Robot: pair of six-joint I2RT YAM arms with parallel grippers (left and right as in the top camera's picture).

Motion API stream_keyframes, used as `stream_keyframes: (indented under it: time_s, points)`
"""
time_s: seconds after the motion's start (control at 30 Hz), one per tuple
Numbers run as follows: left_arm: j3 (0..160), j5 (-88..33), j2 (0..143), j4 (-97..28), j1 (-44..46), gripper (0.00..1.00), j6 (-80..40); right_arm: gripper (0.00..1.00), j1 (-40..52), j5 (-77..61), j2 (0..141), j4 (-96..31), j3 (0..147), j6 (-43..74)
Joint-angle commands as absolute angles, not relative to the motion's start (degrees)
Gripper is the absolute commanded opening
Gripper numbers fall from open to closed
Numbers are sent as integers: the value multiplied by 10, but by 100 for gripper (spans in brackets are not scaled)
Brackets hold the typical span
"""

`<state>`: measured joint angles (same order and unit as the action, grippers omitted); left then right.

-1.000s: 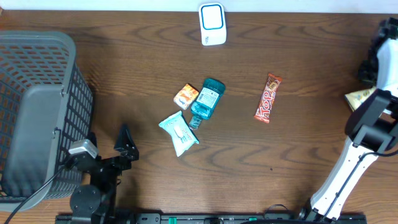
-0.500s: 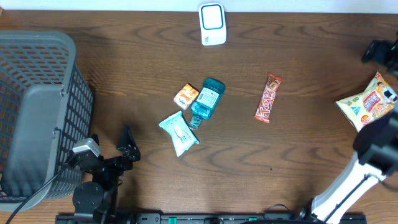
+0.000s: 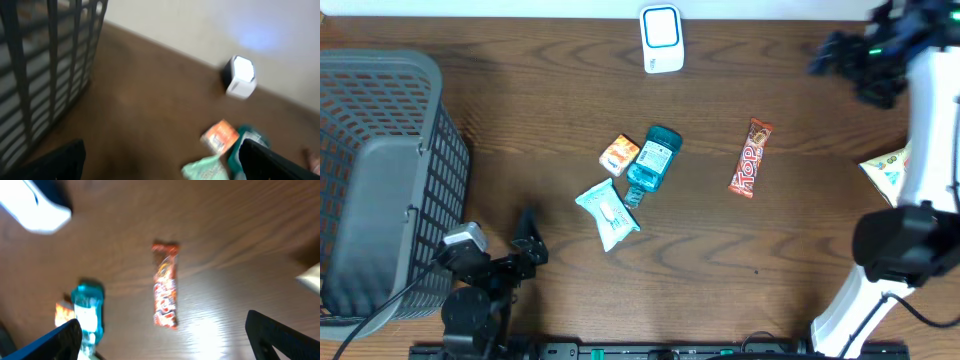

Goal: Scan the item barcode
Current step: 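Move the right gripper back toward the chocolate snack bar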

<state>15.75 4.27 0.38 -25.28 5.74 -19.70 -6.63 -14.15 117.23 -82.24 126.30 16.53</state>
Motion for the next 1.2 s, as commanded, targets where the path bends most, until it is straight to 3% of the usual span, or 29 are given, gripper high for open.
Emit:
stream_keyframes:
  time_s: [0.0, 0.1, 0.5, 0.77, 1.17]
  points:
    - [158, 34, 3, -295, 59, 98, -172, 93, -9, -130, 1181, -801, 1197, 180]
    - [158, 34, 4, -314, 59, 98, -172, 81, 34, -80, 1181, -764, 1136, 186]
    - [158, 34, 4, -420, 59, 98, -172, 72, 126, 120, 1181, -628, 946, 328]
    - [158, 34, 4, -523, 59, 98, -172, 58, 128, 131, 1182, -526, 848, 373]
    - [158, 34, 4, -531, 59, 98, -172, 59, 128, 130, 1182, -405, 771, 365]
